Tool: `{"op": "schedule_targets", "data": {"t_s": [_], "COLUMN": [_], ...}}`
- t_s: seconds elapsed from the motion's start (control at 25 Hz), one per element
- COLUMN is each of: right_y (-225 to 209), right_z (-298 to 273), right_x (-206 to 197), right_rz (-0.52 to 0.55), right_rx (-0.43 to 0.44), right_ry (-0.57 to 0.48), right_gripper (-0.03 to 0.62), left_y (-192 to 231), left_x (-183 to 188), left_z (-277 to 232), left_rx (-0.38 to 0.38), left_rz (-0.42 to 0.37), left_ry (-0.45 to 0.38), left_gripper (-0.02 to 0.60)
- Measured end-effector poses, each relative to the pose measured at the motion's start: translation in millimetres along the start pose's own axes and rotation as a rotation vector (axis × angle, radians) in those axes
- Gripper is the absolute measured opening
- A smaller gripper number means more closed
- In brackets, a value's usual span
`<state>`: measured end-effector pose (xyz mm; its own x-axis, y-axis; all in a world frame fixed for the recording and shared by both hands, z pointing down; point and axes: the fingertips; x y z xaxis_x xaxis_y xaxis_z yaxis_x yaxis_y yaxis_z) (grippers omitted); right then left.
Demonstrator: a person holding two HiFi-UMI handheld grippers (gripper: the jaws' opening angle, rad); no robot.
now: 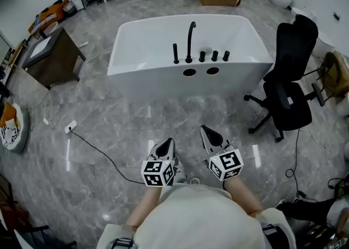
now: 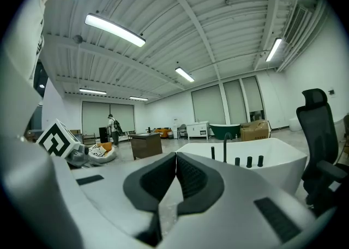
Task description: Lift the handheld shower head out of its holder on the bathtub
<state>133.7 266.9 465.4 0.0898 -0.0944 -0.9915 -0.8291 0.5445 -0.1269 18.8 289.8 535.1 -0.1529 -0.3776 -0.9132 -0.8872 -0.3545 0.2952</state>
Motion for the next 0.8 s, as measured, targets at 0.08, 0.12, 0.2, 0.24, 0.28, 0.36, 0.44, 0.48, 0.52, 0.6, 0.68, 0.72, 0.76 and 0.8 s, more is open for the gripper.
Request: {"op": "schedule_targets", "data": {"t_s": [0.08,0.12,0.2,0.24,0.28,0.36,0.44,0.48,0.52,0.6,0.68,0.72,0.76,0.8], "right_y": [-2.1,-3.7,-8.0,-10.3,-12.2,-14.7,-18.9,-21.9,-24.9,-29.1,-32.2,-33.9,-35.7,-37.4], "right_z": [-5.0,-8.6,-18.3,-24.3,-31.1,-47.3,-64.4,-72.8,-81.5,-100.9,-121.8,-131.9,-141.7,-151.4], "right_x": [1.5,1.9,2.2,1.7,0.9,-0.2,0.8,2.2,3.9,7.1,9.6,10.7,12.0,13.4], "right_rz": [-0.007,-0.012,-0.021,-0.025,-0.028,-0.031,-0.035,-0.036,-0.037,-0.042,-0.046,-0.047,-0.047,-0.049], "right_rx": [0.005,0.008,0.011,0.011,0.011,0.009,0.008,0.006,0.005,0.003,0.003,0.003,0.003,0.004], "right_ry": [-0.007,-0.007,-0.005,-0.005,-0.005,-0.006,-0.009,-0.011,-0.014,-0.02,-0.02,-0.017,-0.013,-0.009], "right_gripper": [0.02,0.02,0.02,0.02,0.02,0.02,0.02,0.02,0.02,0.02,0.02,0.02,0.02,0.02], "left_y": [4.1,6.7,12.4,16.1,20.7,32.3,43.5,48.5,53.7,66.3,79.9,85.8,90.9,95.8], "left_x": [3.2,5.3,10.2,12.4,14.4,18.9,24.0,27.0,30.4,38.2,46.5,50.8,55.4,60.3], "left_z": [-5.2,-8.6,-16.8,-21.4,-25.9,-34.9,-45.4,-51.3,-57.2,-69.0,-81.2,-87.6,-94.1,-100.5], "left_rx": [0.003,0.006,0.007,0.007,0.007,0.006,0.006,0.007,0.008,0.01,0.011,0.01,0.008,0.005], "left_rz": [-0.003,-0.002,0.002,0.004,0.004,0.003,0.002,0.002,0.002,0.003,0.005,0.006,0.008,0.009], "left_ry": [-0.004,-0.007,-0.012,-0.015,-0.017,-0.02,-0.022,-0.023,-0.024,-0.025,-0.022,-0.019,-0.015,-0.012], "left_gripper": [0.02,0.02,0.02,0.02,0.02,0.02,0.02,0.02,0.02,0.02,0.02,0.02,0.02,0.02]}}
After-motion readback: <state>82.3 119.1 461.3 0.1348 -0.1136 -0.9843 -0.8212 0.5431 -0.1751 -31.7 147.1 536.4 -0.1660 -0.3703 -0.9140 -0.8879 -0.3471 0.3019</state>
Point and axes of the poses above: the fingertips, and each gripper's own axes: z backward along the fingers, y to its left, x out of its top, and after that the axes turned 8 degrees about -y, right-handed
